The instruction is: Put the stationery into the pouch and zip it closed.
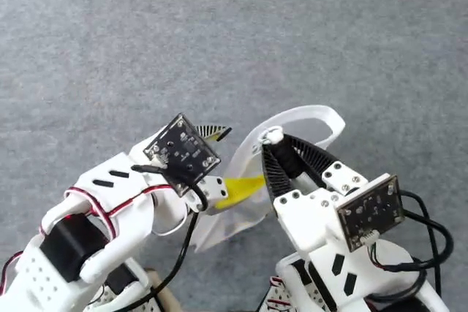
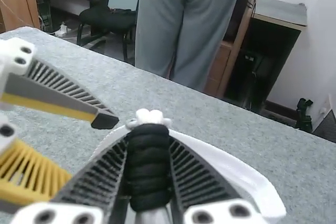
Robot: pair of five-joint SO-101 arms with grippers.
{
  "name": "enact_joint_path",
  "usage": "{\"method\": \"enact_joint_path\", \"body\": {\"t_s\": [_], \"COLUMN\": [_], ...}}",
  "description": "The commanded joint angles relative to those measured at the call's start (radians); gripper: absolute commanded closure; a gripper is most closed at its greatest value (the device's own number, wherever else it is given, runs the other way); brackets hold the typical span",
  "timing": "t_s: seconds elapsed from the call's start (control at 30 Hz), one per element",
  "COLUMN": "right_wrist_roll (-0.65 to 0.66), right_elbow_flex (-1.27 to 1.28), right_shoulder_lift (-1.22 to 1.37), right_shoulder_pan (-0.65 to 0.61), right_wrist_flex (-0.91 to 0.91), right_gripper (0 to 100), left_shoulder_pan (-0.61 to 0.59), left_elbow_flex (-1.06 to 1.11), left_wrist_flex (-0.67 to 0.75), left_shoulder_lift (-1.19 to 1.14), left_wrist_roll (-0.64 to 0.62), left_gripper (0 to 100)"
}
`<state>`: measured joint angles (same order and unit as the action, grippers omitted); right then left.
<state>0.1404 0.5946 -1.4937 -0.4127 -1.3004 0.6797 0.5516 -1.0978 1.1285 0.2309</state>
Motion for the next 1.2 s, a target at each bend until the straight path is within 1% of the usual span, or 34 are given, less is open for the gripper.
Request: {"method": "enact_joint_path", "body": {"t_s": [0.0, 0.07, 0.3, 0.43, 0.77, 0.83, 1.0, 1.17], "right_wrist_roll": [-0.009, -0.009, -0.009, -0.011, -0.011, -0.011, -0.011, -0.011], "right_elbow_flex": [-0.008, -0.008, -0.015, -0.015, -0.013, -0.013, -0.013, -0.013], "right_shoulder_lift": [-0.001, -0.001, -0.002, -0.002, -0.002, -0.002, -0.002, -0.002], "right_shoulder_pan": [0.006, 0.006, 0.005, 0.005, 0.005, 0.005, 0.005, 0.005], "right_wrist_flex": [-0.041, -0.049, -0.048, -0.048, -0.048, -0.048, -0.048, -0.048], "right_gripper": [98.7, 98.7, 98.7, 98.7, 98.7, 98.7, 98.7, 98.7], "left_shoulder_pan": [0.033, 0.048, 0.056, 0.056, 0.058, 0.058, 0.056, 0.058], "left_elbow_flex": [-0.007, -0.007, -0.015, -0.005, -0.005, -0.005, -0.004, 0.041], "left_wrist_flex": [0.064, 0.1, 0.117, 0.166, 0.16, 0.163, 0.163, 0.164], "left_shoulder_lift": [-0.005, -0.009, -0.11, -0.121, -0.127, -0.127, -0.127, -0.12], "left_wrist_roll": [0.014, 0.015, 0.015, 0.011, 0.009, 0.009, 0.009, 0.009], "left_gripper": [69, 69, 69, 69, 69, 73, 88, 96]}}
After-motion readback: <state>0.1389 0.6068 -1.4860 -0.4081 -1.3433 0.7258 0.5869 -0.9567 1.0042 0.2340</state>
